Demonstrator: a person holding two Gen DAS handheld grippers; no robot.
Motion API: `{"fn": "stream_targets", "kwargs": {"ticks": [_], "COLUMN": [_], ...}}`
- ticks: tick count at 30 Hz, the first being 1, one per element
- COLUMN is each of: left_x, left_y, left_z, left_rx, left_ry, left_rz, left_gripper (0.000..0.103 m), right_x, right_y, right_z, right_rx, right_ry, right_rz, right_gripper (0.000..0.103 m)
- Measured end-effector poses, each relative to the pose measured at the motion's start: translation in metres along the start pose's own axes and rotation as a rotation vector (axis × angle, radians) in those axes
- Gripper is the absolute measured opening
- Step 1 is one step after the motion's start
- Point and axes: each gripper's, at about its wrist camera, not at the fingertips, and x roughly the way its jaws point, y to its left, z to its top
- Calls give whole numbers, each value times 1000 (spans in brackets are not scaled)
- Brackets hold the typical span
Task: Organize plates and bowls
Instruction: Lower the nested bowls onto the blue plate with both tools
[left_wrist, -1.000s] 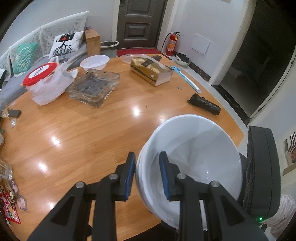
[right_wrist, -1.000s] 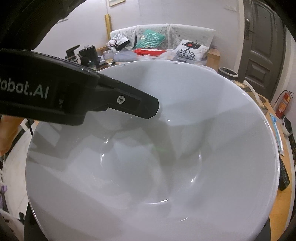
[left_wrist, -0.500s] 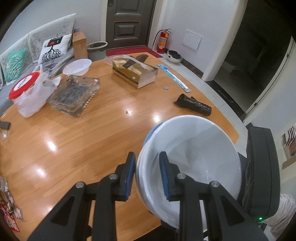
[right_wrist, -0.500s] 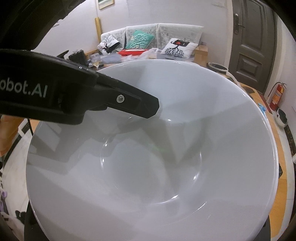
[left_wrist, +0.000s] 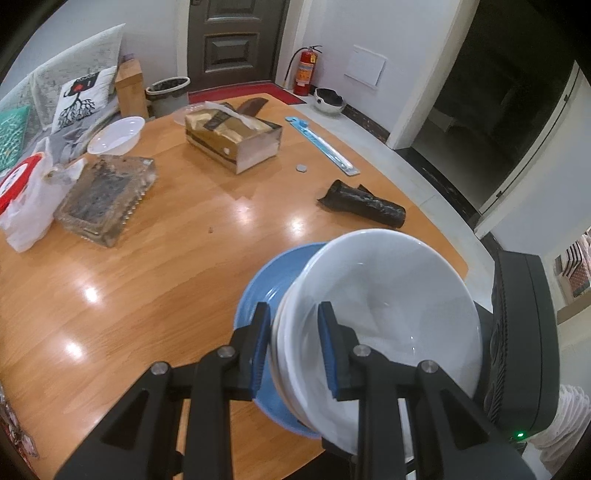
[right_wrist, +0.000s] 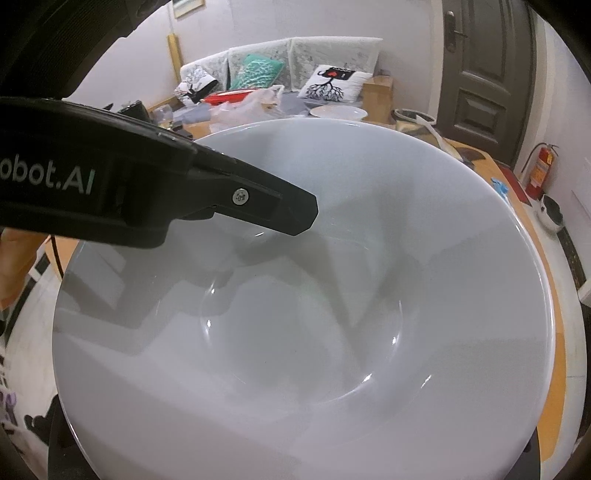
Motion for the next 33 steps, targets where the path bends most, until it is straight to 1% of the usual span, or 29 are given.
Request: {"fn": "stream_targets", "kwargs": {"ticks": [7,22,33], "left_x": [18,44,58], "left_y": [-7,-5,0], "left_z": [7,12,14], "left_rx": [7,-2,-15], "left_ry": [17,42,62], "left_rz": [-26,-68,-81], "left_gripper": [21,21,21], "right_x": [-8,7,18], "right_y": [-7,-21,-29], "right_z": [-16,-11,-13], "right_rx": [19,40,42], "right_ry": [24,76,110], "right_rz": [-13,-26,-20], "right_gripper": [101,101,102]}}
